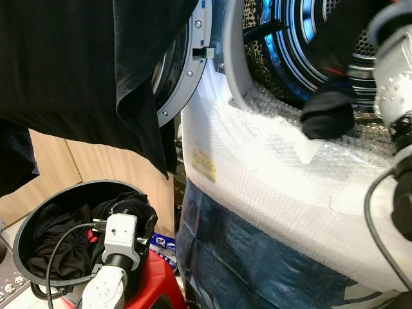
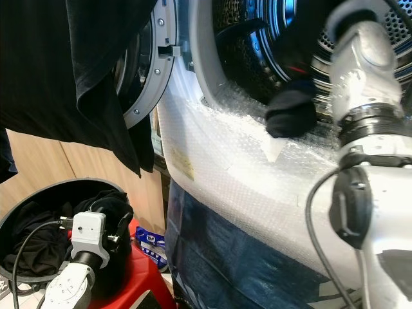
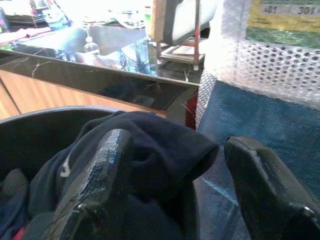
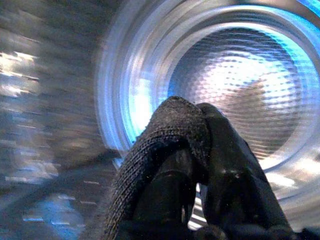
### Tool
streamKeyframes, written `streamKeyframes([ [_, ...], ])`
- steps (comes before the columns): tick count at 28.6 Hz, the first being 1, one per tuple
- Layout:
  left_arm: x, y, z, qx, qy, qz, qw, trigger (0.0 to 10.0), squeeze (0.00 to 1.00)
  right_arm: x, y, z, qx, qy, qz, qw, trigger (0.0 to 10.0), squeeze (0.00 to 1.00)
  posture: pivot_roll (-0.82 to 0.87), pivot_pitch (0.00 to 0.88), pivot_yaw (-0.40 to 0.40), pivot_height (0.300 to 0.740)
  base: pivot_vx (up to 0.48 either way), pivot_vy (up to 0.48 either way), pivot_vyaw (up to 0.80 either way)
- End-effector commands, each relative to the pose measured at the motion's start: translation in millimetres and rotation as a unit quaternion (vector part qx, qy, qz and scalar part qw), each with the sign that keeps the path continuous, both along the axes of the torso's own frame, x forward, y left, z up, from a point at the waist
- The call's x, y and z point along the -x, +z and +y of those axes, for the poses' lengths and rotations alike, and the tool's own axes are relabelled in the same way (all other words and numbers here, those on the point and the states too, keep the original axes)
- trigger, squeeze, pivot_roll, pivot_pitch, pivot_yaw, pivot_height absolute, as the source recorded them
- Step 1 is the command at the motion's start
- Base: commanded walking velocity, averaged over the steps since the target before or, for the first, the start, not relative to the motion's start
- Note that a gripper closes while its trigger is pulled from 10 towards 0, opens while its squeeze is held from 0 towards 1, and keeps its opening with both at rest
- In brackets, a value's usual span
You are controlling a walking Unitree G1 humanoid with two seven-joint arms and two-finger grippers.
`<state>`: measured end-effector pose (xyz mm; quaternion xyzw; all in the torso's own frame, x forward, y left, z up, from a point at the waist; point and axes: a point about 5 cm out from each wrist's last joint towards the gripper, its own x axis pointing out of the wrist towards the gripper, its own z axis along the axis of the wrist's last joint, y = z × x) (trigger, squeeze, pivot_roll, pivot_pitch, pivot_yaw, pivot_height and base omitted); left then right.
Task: Clothes washing
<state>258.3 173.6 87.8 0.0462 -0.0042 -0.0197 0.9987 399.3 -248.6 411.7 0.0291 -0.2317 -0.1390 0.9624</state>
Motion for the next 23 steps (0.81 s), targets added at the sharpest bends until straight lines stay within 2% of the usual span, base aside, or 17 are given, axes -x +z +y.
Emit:
streamKeyframes([
  [1, 0.3, -1.9, -0.8, 0.0, -0.002, 0.008, 1.0, 10.0, 0.0, 6.0, 18.9, -1.1, 0.012, -0.031, -0.017, 0.999, 0.0, 0.0, 0.03, 0.0, -0.026, 0.74, 0.0, 0.0, 0.0],
  [3, 0.4, -1.7, 0.9, 0.0, 0.006, 0.008, 1.0, 10.0, 0.0, 10.9, 24.9, -9.1, 0.042, -0.099, -0.012, 0.994, 0.0, 0.0, 0.03, 0.0, -0.026, 0.74, 0.0, 0.0, 0.0],
  [6, 0.7, -1.6, 0.8, 0.001, 0.008, 0.006, 1.0, 10.0, 0.0, 16.8, 26.8, -23.5, 0.004, -0.144, -0.015, 0.989, 0.0, 0.0, 0.04, 0.0, -0.033, 0.74, 0.0, 0.0, 0.0],
  [8, 1.6, -1.2, 2.1, 0.002, 0.013, 0.004, 1.0, 10.0, 0.0, 23.3, 34.4, -29.9, 0.007, -0.182, -0.032, 0.983, 0.0, 0.0, 0.05, 0.0, -0.034, 0.74, 0.0, 0.0, 0.0],
  [11, 1.9, -0.9, 3.4, -0.002, 0.017, 0.002, 1.0, 10.0, 0.0, 24.9, 47.7, -19.5, 0.026, -0.163, -0.056, 0.985, 0.0, 0.0, 0.05, 0.0, -0.042, 0.74, 0.0, 0.0, 0.0],
  [13, 1.0, 1.4, 1.5, -0.011, 0.013, -0.005, 1.0, 10.0, 0.0, 13.5, 34.5, -6.1, 0.077, -0.13, -0.016, 0.988, 0.0, 0.0, 0.06, 0.0, -0.049, 0.74, 0.0, 0.0, 0.0],
  [14, 0.0, 3.7, 0.2, -0.008, 0.012, -0.009, 1.0, 10.0, 0.0, 1.5, 14.0, 5.7, 0.097, -0.086, 0.03, 0.991, 2.6, 0.0, 0.06, 0.0, -0.049, 0.74, 0.0, 0.0, 0.0],
  [15, -0.3, 4.3, -1.1, -0.005, 0.009, -0.008, 1.0, 10.0, 0.0, -6.0, -4.1, 12.7, 0.098, -0.06, 0.059, 0.992, 10.0, 0.0, 0.06, 0.0, -0.052, 0.74, 0.0, 0.0, 0.0],
  [16, -0.3, 4.3, -1.1, -0.005, 0.009, -0.008, 1.0, 10.0, 0.0, -6.0, -4.1, 12.7, 0.098, -0.06, 0.059, 0.992, 10.0, 0.0, 0.06, 0.0, -0.052, 0.74, 0.0, 0.0, 0.0],
  [17, 0.0, 3.7, -3.6, -0.004, 0.003, -0.007, 1.0, 10.0, 0.0, -13.2, -24.7, 21.2, 0.113, -0.034, 0.09, 0.989, 10.0, 0.0, 0.06, 0.0, -0.051, 0.74, 0.0, 0.0, 0.0],
  [18, 0.2, 3.4, -4.6, -0.004, 0.001, -0.006, 1.0, 10.0, 0.0, -15.8, -32.9, 25.1, 0.122, -0.022, 0.103, 0.987, 10.0, 0.0, 0.06, 0.0, -0.051, 0.74, 0.0, 0.0, 0.0],
  [19, 0.2, 3.4, -4.6, -0.004, 0.001, -0.006, 1.0, 10.0, 0.0, -15.8, -32.9, 25.1, 0.122, -0.022, 0.103, 0.987, 10.0, 0.0, 0.06, 0.0, -0.051, 0.74, 0.0, 0.0, 0.0],
  [23, 1.0, 3.3, -8.1, -0.002, -0.006, -0.006, 1.0, 10.0, 0.0, -23.8, -60.4, 45.3, 0.158, 0.022, 0.138, 0.978, 10.0, 0.0, 0.06, 0.0, -0.047, 0.74, 0.0, 0.0, 0.0],
])
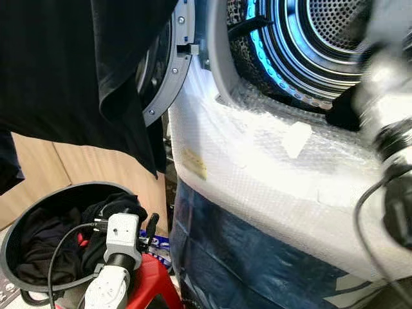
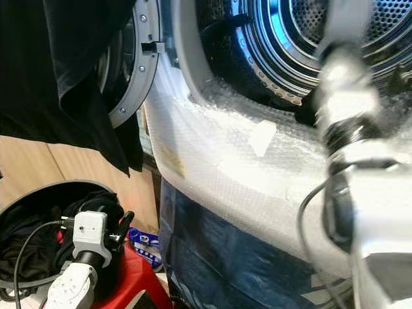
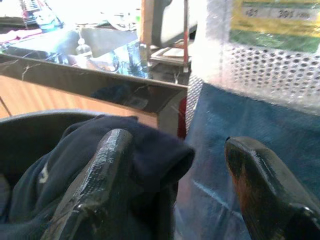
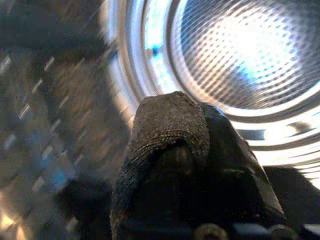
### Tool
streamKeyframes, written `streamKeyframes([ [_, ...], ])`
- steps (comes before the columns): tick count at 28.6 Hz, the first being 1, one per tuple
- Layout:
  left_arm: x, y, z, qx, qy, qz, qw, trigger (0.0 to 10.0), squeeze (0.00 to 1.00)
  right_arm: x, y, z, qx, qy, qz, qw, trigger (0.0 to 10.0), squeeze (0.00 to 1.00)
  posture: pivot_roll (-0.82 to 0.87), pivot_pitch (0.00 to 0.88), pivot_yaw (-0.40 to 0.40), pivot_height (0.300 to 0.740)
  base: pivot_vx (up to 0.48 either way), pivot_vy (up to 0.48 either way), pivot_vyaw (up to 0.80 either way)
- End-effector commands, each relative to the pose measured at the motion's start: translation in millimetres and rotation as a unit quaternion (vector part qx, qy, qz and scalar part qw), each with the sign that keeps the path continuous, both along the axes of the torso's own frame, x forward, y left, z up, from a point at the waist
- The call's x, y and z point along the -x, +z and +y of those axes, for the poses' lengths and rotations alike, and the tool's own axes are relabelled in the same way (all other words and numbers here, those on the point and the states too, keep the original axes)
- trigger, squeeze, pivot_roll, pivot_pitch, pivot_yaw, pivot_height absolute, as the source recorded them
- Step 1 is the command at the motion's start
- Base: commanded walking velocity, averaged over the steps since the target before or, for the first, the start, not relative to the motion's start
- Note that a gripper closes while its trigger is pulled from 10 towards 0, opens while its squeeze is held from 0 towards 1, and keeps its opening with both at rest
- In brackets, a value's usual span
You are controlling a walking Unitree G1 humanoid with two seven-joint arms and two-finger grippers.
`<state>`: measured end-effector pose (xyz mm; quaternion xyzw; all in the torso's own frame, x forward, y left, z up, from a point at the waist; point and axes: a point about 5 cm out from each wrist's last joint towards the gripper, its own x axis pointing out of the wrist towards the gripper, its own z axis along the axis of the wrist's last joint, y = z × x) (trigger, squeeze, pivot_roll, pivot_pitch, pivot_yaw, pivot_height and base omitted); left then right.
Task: Clothes washing
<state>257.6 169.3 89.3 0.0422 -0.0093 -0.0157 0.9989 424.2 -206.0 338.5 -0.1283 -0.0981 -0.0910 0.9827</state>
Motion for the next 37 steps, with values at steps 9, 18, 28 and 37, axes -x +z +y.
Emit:
streamKeyframes([
  [9, -0.3, 3.7, -8.9, -0.005, -0.023, -0.003, 1.0, 10.0, 0.0, 1.0, 27.0, 20.6, 0.061, 0.032, -0.037, 0.997, 10.0, 0.93, 0.08, 0.0, -0.05, 0.74, 0.0, 0.0, 0.0],
  [18, -2.5, 10.6, -9.0, -0.01, -0.023, -0.019, 0.999, 10.0, 0.0, 24.0, 85.2, -12.5, 0.113, -0.117, -0.181, 0.97, 10.0, 1.0, 0.08, 0.0, -0.058, 0.74, 0.0, 0.0, 0.0],
  [28, -4.9, 13.4, -18.0, -0.002, -0.042, -0.02, 0.999, 10.0, 0.0, -1.0, -8.6, 17.2, 0.17, -0.005, -0.018, 0.985, 10.0, 1.0, 0.07, 0.0, -0.034, 0.74, 0.0, 0.0, 0.0],
  [37, -9.5, 18.8, -19.7, -0.004, -0.051, -0.028, 0.998, 10.0, 0.0, 28.5, 85.7, -9.8, 0.062, -0.102, -0.242, 0.963, 10.0, 1.0, 0.05, 0.0, -0.024, 0.74, 0.0, 0.0, 0.0],
])
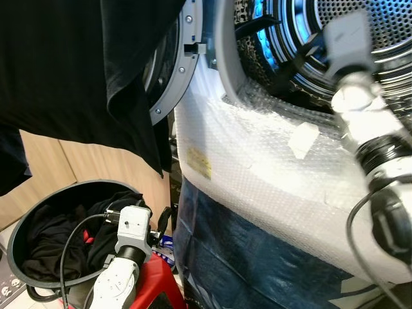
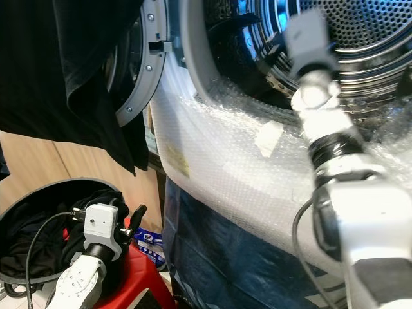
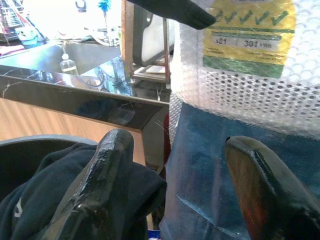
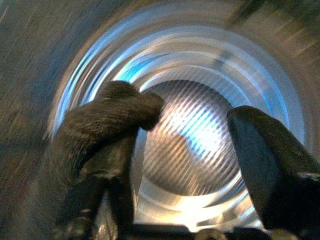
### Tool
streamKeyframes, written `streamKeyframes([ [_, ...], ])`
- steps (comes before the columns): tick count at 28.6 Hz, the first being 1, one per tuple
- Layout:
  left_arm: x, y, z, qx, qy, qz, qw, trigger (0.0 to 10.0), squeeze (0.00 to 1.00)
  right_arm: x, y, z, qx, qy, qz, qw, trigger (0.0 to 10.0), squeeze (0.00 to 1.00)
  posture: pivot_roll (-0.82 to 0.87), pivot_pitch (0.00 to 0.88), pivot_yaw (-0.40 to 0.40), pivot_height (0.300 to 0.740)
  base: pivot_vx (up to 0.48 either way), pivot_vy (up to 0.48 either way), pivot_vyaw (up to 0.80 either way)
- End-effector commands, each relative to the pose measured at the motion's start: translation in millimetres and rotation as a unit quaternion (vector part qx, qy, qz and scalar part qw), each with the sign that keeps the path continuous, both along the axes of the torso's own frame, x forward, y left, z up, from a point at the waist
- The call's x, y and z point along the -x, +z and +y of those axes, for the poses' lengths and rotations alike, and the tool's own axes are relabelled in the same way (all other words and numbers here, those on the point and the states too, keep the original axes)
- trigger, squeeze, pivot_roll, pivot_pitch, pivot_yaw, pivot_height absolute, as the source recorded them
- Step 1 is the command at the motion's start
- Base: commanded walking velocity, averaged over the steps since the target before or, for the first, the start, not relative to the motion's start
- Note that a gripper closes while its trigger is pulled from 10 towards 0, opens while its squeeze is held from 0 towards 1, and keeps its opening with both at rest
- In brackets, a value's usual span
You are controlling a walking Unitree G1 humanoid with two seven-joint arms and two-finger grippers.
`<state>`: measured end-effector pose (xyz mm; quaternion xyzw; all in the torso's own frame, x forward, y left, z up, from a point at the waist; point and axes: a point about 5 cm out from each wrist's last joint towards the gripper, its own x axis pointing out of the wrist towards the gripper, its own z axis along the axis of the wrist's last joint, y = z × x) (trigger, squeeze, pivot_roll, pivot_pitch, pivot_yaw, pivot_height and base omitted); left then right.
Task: Clothes washing
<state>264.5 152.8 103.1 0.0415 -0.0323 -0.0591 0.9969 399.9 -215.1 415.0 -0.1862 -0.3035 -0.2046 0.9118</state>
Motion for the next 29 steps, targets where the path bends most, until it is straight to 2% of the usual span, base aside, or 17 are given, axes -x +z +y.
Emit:
streamKeyframes([
  [1, -3.1, 4.8, -4.1, -0.005, -0.009, -0.007, 1.0, 10.0, 0.0, 4.0, 7.3, -0.2, -0.005, -0.005, -0.027, 1.0, 10.0, 1.0, 0.05, 0.0, -0.024, 0.74, 0.0, 0.0, 0.0],
  [6, -3.5, 4.8, -5.7, -0.005, -0.013, -0.007, 1.0, 10.0, 0.0, 4.3, 2.1, -0.2, 0.009, -0.018, -0.037, 0.999, 10.0, 1.0, 0.05, 0.0, -0.019, 0.74, 0.0, 0.0, 0.0],
  [7, -3.0, 4.6, -5.8, -0.005, -0.015, -0.006, 1.0, 10.0, 0.0, 2.7, -2.5, -0.5, 0.007, -0.016, -0.028, 0.999, 10.0, 0.0, 0.05, 0.0, -0.017, 0.74, 0.0, 0.0, 0.0],
  [8, -2.7, 4.5, -5.8, -0.005, -0.016, -0.006, 1.0, 10.0, 0.0, 1.5, -5.8, -0.7, 0.006, -0.014, -0.021, 1.0, 10.0, 0.0, 0.05, 0.0, -0.017, 0.74, 0.0, 0.0, 0.0],
  [9, -1.3, 4.1, -5.5, -0.006, -0.018, -0.004, 1.0, 10.0, 0.0, -1.1, -13.7, -0.8, -0.032, 0.015, -0.013, 0.999, 10.0, 0.0, 0.06, 0.0, -0.015, 0.74, 0.0, 0.0, 0.0],
  [11, -0.3, 3.6, -4.5, -0.005, -0.018, -0.003, 1.0, 10.0, 0.0, -2.2, -17.5, 0.3, -0.051, 0.028, -0.012, 0.998, 10.0, 0.0, 0.06, 0.0, -0.011, 0.74, 0.0, 0.0, 0.0],
  [12, 0.4, 2.7, -4.9, -0.003, -0.02, 0.001, 1.0, 10.0, 0.0, -4.2, -21.9, 4.7, -0.022, 0.022, 0.002, 1.0, 10.0, 0.0, 0.05, 0.0, -0.004, 0.74, 0.0, 0.0, 0.0],
  [14, 0.4, 2.5, -5.3, -0.003, -0.022, 0.002, 1.0, 10.0, 0.0, -4.9, -23.3, 6.6, -0.005, 0.017, 0.008, 1.0, 10.0, 0.0, 0.05, 0.0, -0.004, 0.74, 0.0, 0.0, 0.0],
  [18, -1.5, 3.9, -7.9, -0.008, -0.03, 0.0, 1.0, 10.0, 0.0, 1.8, -6.3, 13.6, 0.15, -0.058, -0.029, 0.987, 10.0, 0.0, 0.05, 0.0, -0.002, 0.74, 0.0, 0.0, 0.0],
  [20, -1.9, 4.6, -8.0, -0.011, -0.032, 0.0, 0.999, 10.0, 0.0, 5.4, 4.0, 22.3, 0.255, -0.095, -0.053, 0.961, 10.0, 0.0, 0.05, 0.0, -0.002, 0.74, 0.0, 0.0, 0.0],
  [21, -1.9, 4.7, -8.1, -0.011, -0.032, 0.0, 0.999, 10.0, 0.0, 6.1, 6.2, 25.2, 0.283, -0.101, -0.057, 0.952, 10.0, 0.0, 0.04, 0.0, -0.005, 0.74, 0.0, 0.0, 0.0],
  [22, -2.0, 4.3, -8.4, -0.01, -0.032, 0.001, 0.999, 10.0, 0.0, 6.5, 8.8, 29.8, 0.36, -0.145, -0.066, 0.919, 10.0, 0.0, 0.04, 0.0, -0.007, 0.74, 0.0, 0.0, 0.0],
  [23, -2.0, 4.3, -8.4, -0.01, -0.032, 0.001, 0.999, 10.0, 0.0, 6.5, 8.8, 29.8, 0.36, -0.145, -0.066, 0.919, 10.0, 0.0, 0.04, 0.0, -0.007, 0.74, 0.0, 0.0, 0.0],
  [24, -1.6, 3.7, -8.9, -0.01, -0.032, 0.002, 0.999, 10.0, 0.0, 6.1, 7.5, 31.5, 0.458, -0.217, -0.078, 0.859, 10.0, 0.0, 0.05, 0.0, -0.011, 0.74, 0.0, 0.0, 0.0],
  [25, -1.4, 3.6, -9.1, -0.008, -0.032, 0.003, 0.999, 10.0, 0.0, 7.0, 7.5, 31.1, 0.482, -0.237, -0.089, 0.839, 10.0, 0.0, 0.05, 0.0, -0.013, 0.74, 0.0, 0.0, 0.0],
  [28, -1.3, 4.0, -9.3, -0.006, -0.031, 0.003, 0.999, 10.0, 0.0, 9.0, 9.2, 23.3, 0.471, -0.268, -0.097, 0.835, 10.0, 0.0, 0.05, 0.0, -0.013, 0.74, 0.0, 0.0, 0.0],
  [29, -1.5, 4.7, -9.3, -0.006, -0.031, 0.003, 0.999, 10.0, 0.0, 8.8, 8.1, 22.5, 0.478, -0.277, -0.097, 0.828, 10.0, 0.0, 0.05, 0.0, -0.01, 0.74, 0.0, 0.0, 0.0],
])
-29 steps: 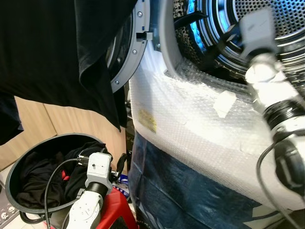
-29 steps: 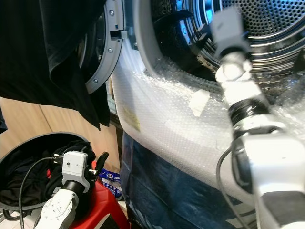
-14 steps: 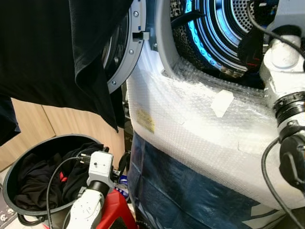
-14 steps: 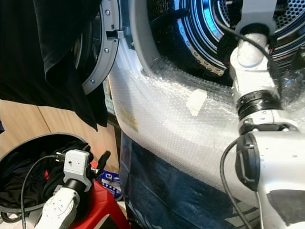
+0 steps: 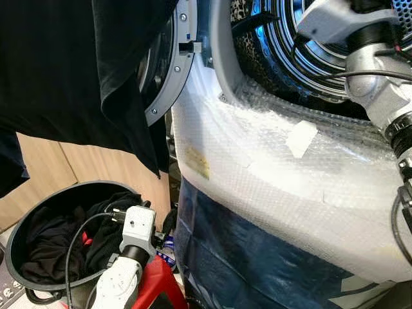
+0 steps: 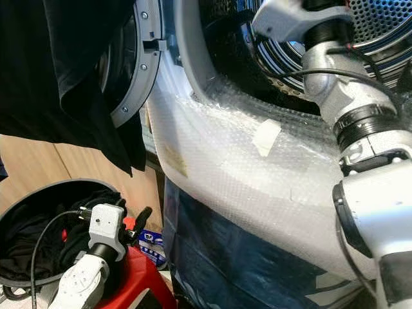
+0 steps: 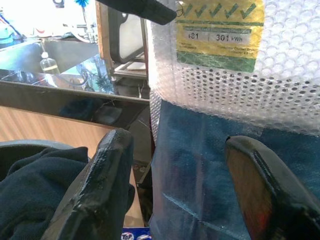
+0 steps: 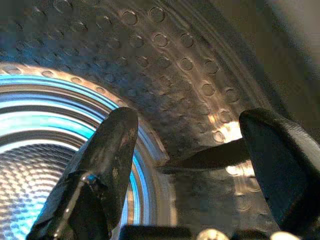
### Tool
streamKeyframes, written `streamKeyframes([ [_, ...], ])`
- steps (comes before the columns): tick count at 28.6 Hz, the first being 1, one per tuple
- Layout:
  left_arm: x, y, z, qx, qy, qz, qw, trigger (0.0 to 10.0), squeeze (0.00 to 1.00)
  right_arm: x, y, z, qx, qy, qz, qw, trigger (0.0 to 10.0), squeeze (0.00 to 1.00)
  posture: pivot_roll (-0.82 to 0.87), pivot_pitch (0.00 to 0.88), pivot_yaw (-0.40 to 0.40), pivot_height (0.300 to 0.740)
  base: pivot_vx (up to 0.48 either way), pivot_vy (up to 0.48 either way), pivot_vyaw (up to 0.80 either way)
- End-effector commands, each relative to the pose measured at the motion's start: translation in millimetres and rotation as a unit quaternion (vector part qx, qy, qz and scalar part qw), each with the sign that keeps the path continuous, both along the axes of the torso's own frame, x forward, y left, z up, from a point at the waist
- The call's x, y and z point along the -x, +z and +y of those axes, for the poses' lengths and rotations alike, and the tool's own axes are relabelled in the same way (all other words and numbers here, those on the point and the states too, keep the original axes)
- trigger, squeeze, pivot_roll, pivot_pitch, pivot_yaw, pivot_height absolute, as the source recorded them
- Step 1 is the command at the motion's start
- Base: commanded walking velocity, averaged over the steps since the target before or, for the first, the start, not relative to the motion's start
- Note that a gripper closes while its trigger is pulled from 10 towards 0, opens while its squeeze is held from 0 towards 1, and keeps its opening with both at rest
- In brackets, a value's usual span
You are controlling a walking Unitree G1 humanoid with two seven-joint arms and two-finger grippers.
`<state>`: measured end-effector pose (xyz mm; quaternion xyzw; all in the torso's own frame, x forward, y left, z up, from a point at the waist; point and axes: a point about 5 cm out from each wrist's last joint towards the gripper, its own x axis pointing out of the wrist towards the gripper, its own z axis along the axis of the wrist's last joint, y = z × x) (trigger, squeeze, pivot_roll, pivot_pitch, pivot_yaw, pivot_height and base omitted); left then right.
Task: Clothes washing
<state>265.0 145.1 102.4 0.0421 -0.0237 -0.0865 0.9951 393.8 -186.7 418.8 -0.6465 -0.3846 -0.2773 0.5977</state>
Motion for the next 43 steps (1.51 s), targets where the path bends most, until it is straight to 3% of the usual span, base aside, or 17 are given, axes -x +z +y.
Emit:
streamKeyframes([
  [1, -1.7, 7.1, -1.6, -0.004, -0.005, -0.009, 1.0, 10.0, 0.0, 0.5, -1.1, -9.9, 0.005, -0.033, -0.007, 0.999, 10.0, 0.0, 0.05, 0.0, -0.007, 0.74, 0.0, 0.0, 0.0],
  [6, -2.1, 7.7, -1.5, -0.006, -0.009, -0.008, 1.0, 10.0, 0.0, -4.5, -14.9, 0.1, 0.133, -0.077, -0.001, 0.988, 10.0, 0.0, 0.05, 0.0, -0.007, 0.74, 0.0, 0.0, 0.0],
  [10, -2.7, 11.3, 0.2, 0.011, -0.005, -0.011, 1.0, 10.0, 0.0, -4.1, -14.3, -0.1, 0.162, -0.099, -0.015, 0.982, 10.0, 0.0, 0.05, 0.0, -0.002, 0.74, 0.0, 0.0, 0.0],
  [12, -3.0, 12.2, 0.4, 0.009, -0.005, -0.011, 1.0, 10.0, 0.0, -3.9, -13.0, -2.3, 0.143, -0.095, -0.01, 0.985, 10.0, 0.0, 0.05, 0.0, -0.002, 0.74, 0.0, 0.0, 0.0],
  [14, -3.4, 12.0, -0.7, 0.013, -0.006, -0.01, 1.0, 10.0, 0.0, -4.9, -13.0, -17.8, -0.032, -0.035, 0.045, 0.998, 10.0, 0.0, 0.05, 0.0, -0.004, 0.74, 0.0, 0.0, 0.0],
  [15, -3.4, 12.0, -0.7, 0.013, -0.006, -0.01, 1.0, 10.0, 0.0, -4.9, -13.0, -17.8, -0.032, -0.035, 0.045, 0.998, 10.0, 0.0, 0.05, 0.0, -0.004, 0.74, 0.0, 0.0, 0.0],
  [17, -2.8, 11.2, 0.0, 0.029, 0.001, -0.006, 1.0, 10.0, 0.0, -4.9, -15.4, -37.6, -0.258, 0.049, 0.074, 0.962, 10.0, 0.0, 0.05, 0.0, 0.0, 0.74, 0.0, 0.0, 0.0],
  [19, -2.7, 11.2, 0.4, 0.034, 0.003, -0.005, 0.999, 10.0, 0.0, -5.4, -17.1, -41.9, -0.321, 0.081, 0.082, 0.94, 10.0, 0.0, 0.05, 0.0, 0.0, 0.74, 0.0, 0.0, 0.0],
  [20, -2.8, 11.2, 0.9, 0.034, 0.002, -0.004, 0.999, 10.0, 0.0, -7.9, -22.6, -46.7, -0.436, 0.15, 0.103, 0.881, 10.0, 0.0, 0.05, 0.0, 0.0, 0.74, 0.0, 0.0, 0.0],
  [25, -3.3, 12.3, 1.9, 0.034, 0.004, -0.007, 0.999, 10.0, 0.0, -8.3, -25.5, -47.1, -0.512, 0.237, 0.107, 0.819, 10.0, 0.0, 0.05, 0.0, -0.004, 0.74, 0.0, 0.0, 0.0],
  [26, -3.2, 12.5, 2.5, 0.037, 0.006, -0.008, 0.999, 10.0, 0.0, -7.1, -22.1, -43.5, -0.536, 0.298, 0.1, 0.784, 10.0, 0.0, 0.05, 0.0, -0.004, 0.74, 0.0, 0.0, 0.0],
  [30, -2.1, 10.2, 3.1, 0.036, 0.007, -0.004, 0.999, 10.0, 0.0, 0.1, -11.0, -33.9, -0.527, 0.401, 0.077, 0.745, 10.0, 0.0, 0.05, 0.0, 0.0, 0.74, 0.0, 0.0, 0.0],
  [33, -0.6, 9.7, 2.6, 0.041, 0.007, -0.005, 0.999, 10.0, 0.0, 15.6, -2.4, -24.4, -0.512, 0.548, 0.063, 0.659, 10.0, 0.0, 0.04, 0.0, -0.001, 0.74, 0.0, 0.0, 0.0],
  [39, -1.0, 10.5, 3.4, 0.045, 0.009, -0.011, 0.999, 10.0, 0.0, 40.9, -23.5, 9.6, -0.401, 0.655, 0.157, 0.62, 10.0, 0.0, 0.04, 0.0, 0.003, 0.74, 0.0, 0.0, 0.0],
  [40, -1.2, 11.2, 3.9, 0.045, 0.01, -0.013, 0.999, 10.0, 0.0, 56.6, -32.9, 23.7, -0.354, 0.694, 0.2, 0.593, 10.0, 0.0, 0.04, 0.0, 0.001, 0.74, 0.0, 0.0, 0.0],
  [42, -1.4, 11.5, 4.1, 0.045, 0.01, -0.014, 0.999, 10.0, 0.0, 62.7, -35.5, 27.3, -0.342, 0.709, 0.212, 0.58, 10.0, 0.0, 0.04, 0.0, 0.001, 0.74, 0.0, 0.0, 0.0],
  [43, -1.5, 11.9, 5.6, 0.044, 0.012, -0.015, 0.999, 10.0, 0.0, 90.5, -39.2, 35.9, -0.29, 0.765, 0.249, 0.518, 10.0, 0.0, 0.04, 0.0, 0.001, 0.74, 0.0, 0.0, 0.0],
])
